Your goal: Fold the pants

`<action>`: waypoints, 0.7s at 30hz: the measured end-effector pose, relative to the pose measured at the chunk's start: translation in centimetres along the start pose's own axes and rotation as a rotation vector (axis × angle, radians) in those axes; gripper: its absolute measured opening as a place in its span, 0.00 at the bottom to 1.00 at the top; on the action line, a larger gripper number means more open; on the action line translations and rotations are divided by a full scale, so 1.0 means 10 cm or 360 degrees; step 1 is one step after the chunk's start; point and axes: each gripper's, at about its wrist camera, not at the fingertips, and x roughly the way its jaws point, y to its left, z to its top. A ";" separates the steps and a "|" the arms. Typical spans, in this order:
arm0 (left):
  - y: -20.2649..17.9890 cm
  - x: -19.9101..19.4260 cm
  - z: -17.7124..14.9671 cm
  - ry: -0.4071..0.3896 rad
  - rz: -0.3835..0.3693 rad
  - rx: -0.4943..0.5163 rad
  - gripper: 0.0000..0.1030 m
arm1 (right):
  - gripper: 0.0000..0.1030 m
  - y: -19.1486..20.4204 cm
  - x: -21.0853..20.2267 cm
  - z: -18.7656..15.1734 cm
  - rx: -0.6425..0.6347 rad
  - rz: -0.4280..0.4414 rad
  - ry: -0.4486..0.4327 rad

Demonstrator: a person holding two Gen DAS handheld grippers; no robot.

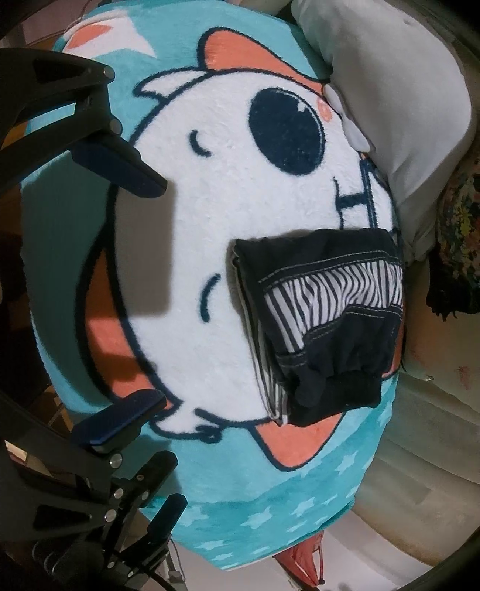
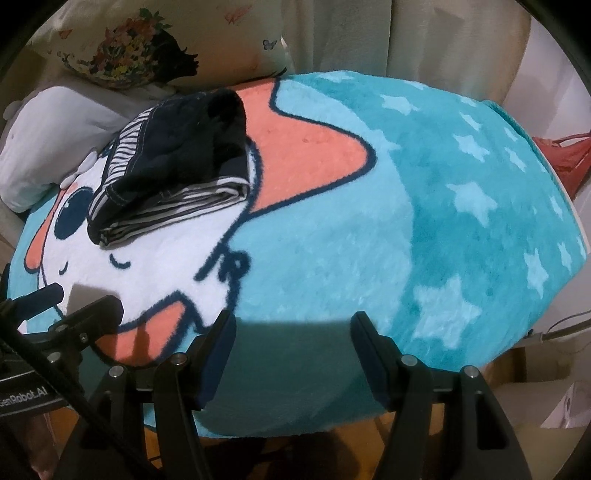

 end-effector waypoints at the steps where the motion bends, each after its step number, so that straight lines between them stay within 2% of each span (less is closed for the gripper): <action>1: -0.01 0.00 0.01 -0.0001 0.0002 -0.0007 1.00 | 0.67 -0.01 0.00 0.02 -0.0004 0.0003 -0.0001; 21: -0.02 0.11 0.16 0.0002 0.0059 -0.0140 1.00 | 0.68 0.02 0.20 0.32 -0.0141 0.0077 0.0022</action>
